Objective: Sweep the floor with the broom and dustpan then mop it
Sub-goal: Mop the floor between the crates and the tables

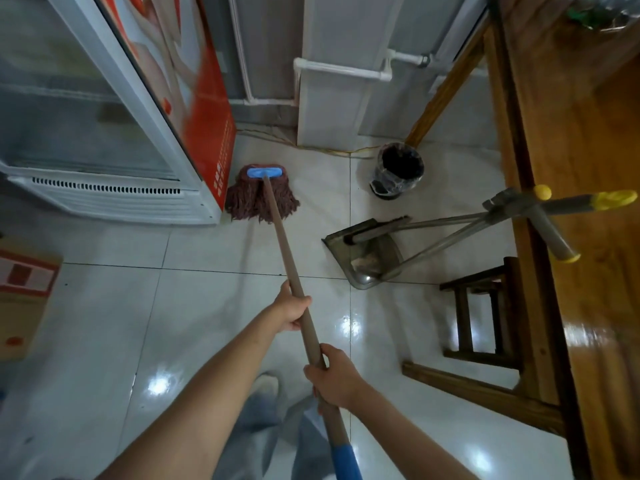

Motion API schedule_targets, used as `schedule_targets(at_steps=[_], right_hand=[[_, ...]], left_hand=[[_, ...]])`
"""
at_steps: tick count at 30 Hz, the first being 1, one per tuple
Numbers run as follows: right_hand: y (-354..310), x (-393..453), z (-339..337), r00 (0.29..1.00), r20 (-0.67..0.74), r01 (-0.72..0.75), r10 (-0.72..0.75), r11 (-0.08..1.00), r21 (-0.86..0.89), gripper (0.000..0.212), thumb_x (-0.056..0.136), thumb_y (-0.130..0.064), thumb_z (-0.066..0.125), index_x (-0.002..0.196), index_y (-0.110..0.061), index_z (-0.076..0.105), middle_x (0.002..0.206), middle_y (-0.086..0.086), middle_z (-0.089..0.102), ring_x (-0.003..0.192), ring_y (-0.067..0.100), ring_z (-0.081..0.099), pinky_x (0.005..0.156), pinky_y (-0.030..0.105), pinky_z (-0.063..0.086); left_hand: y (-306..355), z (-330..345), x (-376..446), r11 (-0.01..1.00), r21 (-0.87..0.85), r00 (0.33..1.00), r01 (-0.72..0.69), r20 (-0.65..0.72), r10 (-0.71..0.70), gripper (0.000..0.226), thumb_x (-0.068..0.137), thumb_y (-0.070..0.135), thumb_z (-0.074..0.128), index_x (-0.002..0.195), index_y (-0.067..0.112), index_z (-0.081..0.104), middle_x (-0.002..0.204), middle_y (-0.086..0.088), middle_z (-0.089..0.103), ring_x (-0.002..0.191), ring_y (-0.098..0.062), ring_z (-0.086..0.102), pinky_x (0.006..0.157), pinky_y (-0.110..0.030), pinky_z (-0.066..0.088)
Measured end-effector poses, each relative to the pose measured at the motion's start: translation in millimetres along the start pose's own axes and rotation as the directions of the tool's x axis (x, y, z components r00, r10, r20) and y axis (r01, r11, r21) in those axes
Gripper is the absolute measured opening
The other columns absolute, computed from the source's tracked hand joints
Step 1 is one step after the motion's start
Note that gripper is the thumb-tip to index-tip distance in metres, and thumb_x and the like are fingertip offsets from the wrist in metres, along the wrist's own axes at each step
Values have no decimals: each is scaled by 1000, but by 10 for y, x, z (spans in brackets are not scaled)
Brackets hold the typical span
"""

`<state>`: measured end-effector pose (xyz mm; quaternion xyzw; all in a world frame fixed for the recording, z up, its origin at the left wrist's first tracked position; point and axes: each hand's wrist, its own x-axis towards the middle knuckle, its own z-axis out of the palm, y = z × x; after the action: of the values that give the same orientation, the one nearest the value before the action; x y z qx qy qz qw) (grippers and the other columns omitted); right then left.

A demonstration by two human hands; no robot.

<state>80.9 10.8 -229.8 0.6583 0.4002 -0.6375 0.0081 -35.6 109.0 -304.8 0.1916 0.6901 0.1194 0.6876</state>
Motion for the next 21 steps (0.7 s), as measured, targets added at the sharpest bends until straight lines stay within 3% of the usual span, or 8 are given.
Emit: schedule_targets(at_steps=[2,4,8,10,14,18,21], right_hand=[[26,12,80,1000,-16,2,-2,1000,-9,16,91,-16,52,105,-11,49,70,1,53,51,10,55,48,22,51],[70,31,174,1000,-21,3,-3,1000,-16,15,91,-15,52,106,-13,47,73,0,54,55,11,57,50,23,53],[107,115,317,999,-4,-50,50,998,28,21,89,-9,55,107,-13,44,88,6,60,60,19,62,64,36,60],[120,148,367,996,8,-85,85,993,76,22,88,-7,55,107,-11,44,88,9,60,53,20,60,60,36,59],[201,169,451,998,-43,-31,36,993,110,25,92,-14,54,116,-11,47,76,7,59,46,13,53,43,24,50],[367,232,532,997,-78,15,-8,995,96,27,92,-17,53,119,-12,49,86,11,60,51,18,55,62,40,60],[514,251,585,996,-88,19,-8,992,126,25,91,-14,52,116,-11,51,88,13,57,48,18,55,52,36,59]], left_hand=[[-44,-34,36,1000,-4,1000,7,-6,-7,68,93,9,53,148,27,16,96,-10,57,83,-23,58,81,-45,55],[-108,-71,46,1000,-5,1000,10,-5,-10,68,91,5,53,146,26,19,94,-11,58,80,-25,59,84,-45,55],[-222,-122,59,1000,7,1000,4,-5,-4,65,90,1,52,144,23,22,116,-16,58,75,-23,61,66,-35,56],[-264,-115,55,1000,-1,1000,-4,-22,4,67,89,-2,52,144,23,22,123,-15,54,70,-21,61,55,-29,52],[-348,-71,103,999,-7,997,-40,-72,40,62,89,-4,48,142,20,26,114,-10,51,65,-18,58,47,-26,48],[-493,4,170,997,10,989,-72,-129,72,55,93,10,52,141,21,29,100,-6,55,65,-14,56,51,-25,46],[-593,49,173,996,23,984,-90,-155,92,45,95,18,53,136,19,33,84,-2,53,64,-13,53,51,-24,46]])
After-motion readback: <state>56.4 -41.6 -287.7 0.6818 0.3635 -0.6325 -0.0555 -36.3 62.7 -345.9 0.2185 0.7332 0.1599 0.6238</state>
